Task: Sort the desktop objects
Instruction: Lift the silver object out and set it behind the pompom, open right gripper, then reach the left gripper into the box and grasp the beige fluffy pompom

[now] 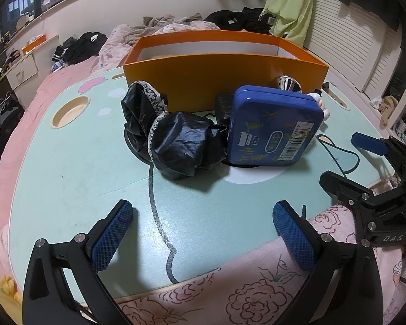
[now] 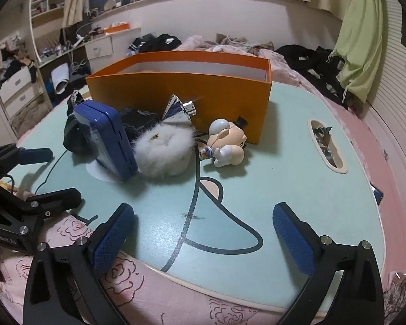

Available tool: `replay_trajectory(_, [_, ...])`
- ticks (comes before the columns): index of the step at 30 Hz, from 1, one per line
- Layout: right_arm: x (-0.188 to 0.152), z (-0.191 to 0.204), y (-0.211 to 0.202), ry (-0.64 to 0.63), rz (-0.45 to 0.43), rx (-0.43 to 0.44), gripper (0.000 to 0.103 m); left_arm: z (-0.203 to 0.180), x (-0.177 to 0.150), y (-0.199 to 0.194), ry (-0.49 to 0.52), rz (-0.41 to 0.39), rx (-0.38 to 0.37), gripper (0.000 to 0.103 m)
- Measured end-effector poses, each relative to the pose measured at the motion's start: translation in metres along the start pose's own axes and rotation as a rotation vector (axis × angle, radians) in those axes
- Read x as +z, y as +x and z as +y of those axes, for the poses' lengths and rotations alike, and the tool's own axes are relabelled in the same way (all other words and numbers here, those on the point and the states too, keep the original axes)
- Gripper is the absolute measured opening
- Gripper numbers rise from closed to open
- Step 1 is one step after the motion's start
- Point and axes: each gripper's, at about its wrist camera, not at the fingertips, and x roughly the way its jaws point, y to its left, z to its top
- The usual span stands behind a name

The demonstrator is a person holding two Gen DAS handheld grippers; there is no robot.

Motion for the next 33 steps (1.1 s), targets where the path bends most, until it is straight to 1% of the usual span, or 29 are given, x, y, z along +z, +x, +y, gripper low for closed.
replay_trajectory(3, [0.001, -0.001, -0.001, 0.0, 0.0, 0.0, 0.103, 0.001, -0.001, -0.001, -0.012, -0.004, 0.007, 0.103])
replay_trajectory(5, [0.001, -0.001, -0.001, -0.001, 0.0, 0.001, 0.103, 0.005, -0.001, -0.004, -0.03, -0.018, -0.012, 0.103])
replay_trajectory(7, [0.003, 0.0, 0.0, -0.001, 0.0, 0.001, 0.103, 0.011, -0.003, -0.012, -0.051, -0.052, -0.055, 0.103])
replay_trajectory(9, [0.003, 0.0, 0.0, -0.001, 0.0, 0.001, 0.103, 0.018, -0.005, -0.029, -0.067, -0.119, -0.088, 0.1])
replay_trajectory(10, [0.002, -0.001, -0.001, -0.001, 0.0, 0.002, 0.103, 0.02, -0.005, -0.036, -0.065, -0.136, -0.089, 0.092])
replay_trajectory(11, [0.003, 0.0, 0.0, -0.002, 0.001, 0.001, 0.103, 0.021, -0.002, -0.044, -0.055, -0.151, -0.082, 0.08])
replay_trajectory(14, [0.002, 0.0, 0.0, -0.002, 0.001, 0.001, 0.103, 0.026, 0.024, -0.067, -0.025, -0.198, -0.045, 0.063])
replay_trajectory(15, [0.006, 0.002, -0.001, -0.003, 0.001, 0.001, 0.103, 0.027, 0.037, -0.073, -0.013, -0.208, -0.048, 0.061])
replay_trajectory(16, [0.008, 0.003, -0.001, -0.004, 0.002, 0.001, 0.103, 0.027, 0.049, -0.075, -0.001, -0.207, -0.054, 0.055])
replay_trajectory(17, [0.007, 0.003, -0.001, -0.004, 0.002, 0.001, 0.103, 0.026, 0.064, -0.075, 0.017, -0.198, -0.058, 0.048])
replay_trajectory(19, [0.008, 0.003, -0.001, -0.004, 0.002, 0.002, 0.103, 0.023, 0.101, -0.063, 0.058, -0.142, -0.04, 0.043])
replay_trajectory(20, [0.007, 0.003, -0.001, -0.005, 0.002, 0.002, 0.103, 0.022, 0.117, -0.053, 0.071, -0.109, -0.025, 0.042])
replay_trajectory(21, [0.008, 0.003, -0.001, -0.005, 0.002, 0.002, 0.103, 0.021, 0.138, -0.035, 0.081, -0.049, 0.0, 0.042])
replay_trajectory(23, [0.008, 0.003, -0.001, -0.005, 0.002, 0.002, 0.103, 0.022, 0.163, -0.005, 0.073, 0.046, 0.04, 0.043])
replay_trajectory(24, [0.008, 0.003, -0.001, -0.004, 0.002, 0.001, 0.103, 0.023, 0.177, 0.016, 0.06, 0.098, 0.066, 0.043])
replay_trajectory(27, [0.009, 0.003, -0.002, 0.0, 0.001, -0.001, 0.103, 0.021, 0.192, 0.055, 0.063, 0.18, 0.098, 0.043])
replay_trajectory(28, [0.01, 0.003, -0.002, 0.001, 0.0, -0.001, 0.103, 0.02, 0.195, 0.07, 0.065, 0.212, 0.122, 0.043])
replay_trajectory(31, [0.01, 0.002, -0.002, 0.001, 0.0, -0.001, 0.103, 0.019, 0.199, 0.1, 0.07, 0.274, 0.195, 0.043])
replay_trajectory(33, [0.01, 0.003, -0.002, 0.001, 0.0, 0.0, 0.103, 0.02, 0.199, 0.113, 0.069, 0.296, 0.22, 0.043])
